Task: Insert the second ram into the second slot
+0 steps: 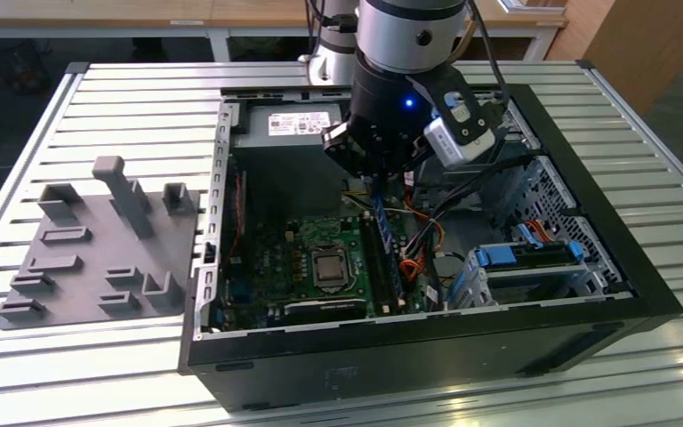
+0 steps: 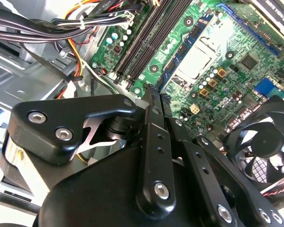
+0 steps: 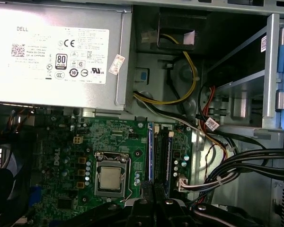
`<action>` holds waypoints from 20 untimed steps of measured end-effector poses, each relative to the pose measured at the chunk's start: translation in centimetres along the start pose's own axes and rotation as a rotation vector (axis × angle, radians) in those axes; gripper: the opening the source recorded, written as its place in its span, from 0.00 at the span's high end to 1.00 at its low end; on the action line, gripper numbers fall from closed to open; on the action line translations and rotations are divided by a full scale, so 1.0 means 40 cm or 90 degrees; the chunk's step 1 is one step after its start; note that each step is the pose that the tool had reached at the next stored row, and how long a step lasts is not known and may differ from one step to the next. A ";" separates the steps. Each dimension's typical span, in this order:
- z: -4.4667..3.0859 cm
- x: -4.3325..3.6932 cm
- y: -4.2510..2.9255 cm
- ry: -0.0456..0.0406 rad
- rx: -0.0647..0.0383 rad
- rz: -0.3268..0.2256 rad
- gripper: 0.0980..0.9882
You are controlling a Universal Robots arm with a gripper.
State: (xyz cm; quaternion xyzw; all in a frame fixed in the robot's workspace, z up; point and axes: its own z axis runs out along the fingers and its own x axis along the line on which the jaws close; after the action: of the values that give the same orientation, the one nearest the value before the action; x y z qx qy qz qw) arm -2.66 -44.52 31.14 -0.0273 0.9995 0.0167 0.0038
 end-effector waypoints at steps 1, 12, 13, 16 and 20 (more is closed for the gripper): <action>0.001 0.000 0.000 0.0000 0.000 0.000 0.96; 0.006 0.000 0.000 0.0000 0.000 0.000 0.96; 0.011 0.000 0.000 0.0000 0.000 0.000 0.96; 0.017 0.000 -0.001 0.0000 0.000 0.000 0.96; 0.019 0.000 -0.001 0.0000 0.000 0.000 0.96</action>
State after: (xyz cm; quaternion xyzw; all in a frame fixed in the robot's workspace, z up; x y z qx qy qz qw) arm -2.66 -44.52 30.36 -0.0273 0.9995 0.0167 0.0038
